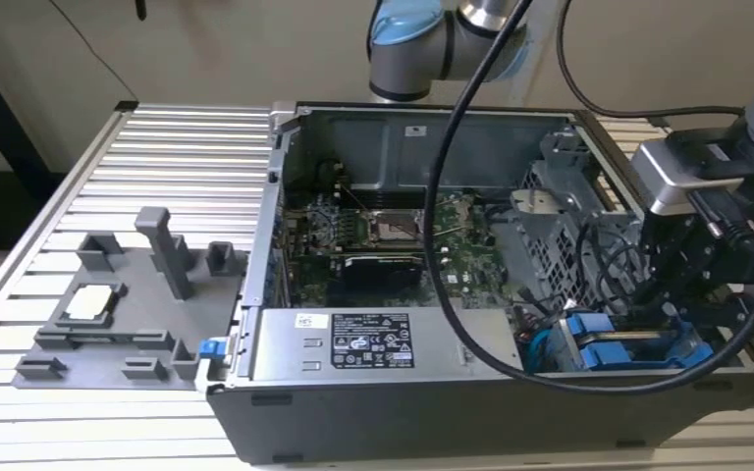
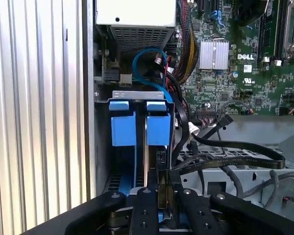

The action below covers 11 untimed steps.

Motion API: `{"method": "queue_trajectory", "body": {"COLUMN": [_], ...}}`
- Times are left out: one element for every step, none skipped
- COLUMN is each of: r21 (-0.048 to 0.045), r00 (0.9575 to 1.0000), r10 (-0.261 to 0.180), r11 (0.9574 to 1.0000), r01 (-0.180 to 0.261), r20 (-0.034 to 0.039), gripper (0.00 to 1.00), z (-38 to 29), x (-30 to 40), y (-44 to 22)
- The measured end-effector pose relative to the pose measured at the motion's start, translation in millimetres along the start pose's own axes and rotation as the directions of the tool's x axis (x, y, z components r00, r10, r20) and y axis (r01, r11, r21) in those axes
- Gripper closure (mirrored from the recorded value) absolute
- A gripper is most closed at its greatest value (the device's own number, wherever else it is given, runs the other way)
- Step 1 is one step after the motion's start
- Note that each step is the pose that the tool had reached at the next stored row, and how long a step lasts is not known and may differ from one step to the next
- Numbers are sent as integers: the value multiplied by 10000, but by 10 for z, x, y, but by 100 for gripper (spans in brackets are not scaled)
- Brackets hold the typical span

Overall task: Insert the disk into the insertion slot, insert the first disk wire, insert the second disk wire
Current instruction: 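Insert the second disk wire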

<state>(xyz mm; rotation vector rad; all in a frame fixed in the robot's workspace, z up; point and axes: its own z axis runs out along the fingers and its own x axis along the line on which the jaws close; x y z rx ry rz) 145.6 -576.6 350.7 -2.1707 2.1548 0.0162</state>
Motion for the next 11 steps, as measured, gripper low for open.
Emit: {"method": "queue_trajectory", "body": {"r21": [0, -1, -1, -1, -1, -1, -1, -1, -1, -1, -1], "r00": [10000, 10000, 10000, 10000, 10000, 10000, 10000, 10000, 10000, 10000, 10000], "r10": [0, 1, 1, 1, 1, 1, 1, 1, 1, 1, 1], "r11": [10000, 10000, 10000, 10000, 10000, 10000, 10000, 10000, 10000, 10000, 10000], "r01": [0, -1, -1, -1, -1, -1, -1, -1, -1, -1, -1], "r20": [0, 0, 0, -1, -2, 1, 1, 1, 1, 1, 0], "gripper": [76, 76, 76, 76, 76, 76, 76, 76, 76, 76, 76], "z": [-35, -72, -102, -128, -141, -141, -141, -141, -141, -142, -142], "x": [-2, -5, -7, -8, -9, -9, -9, -9, -9, -9, -9], "y": [-2, -4, -5, -6, -7, -7, -7, -7, -7, -7, -7]}}
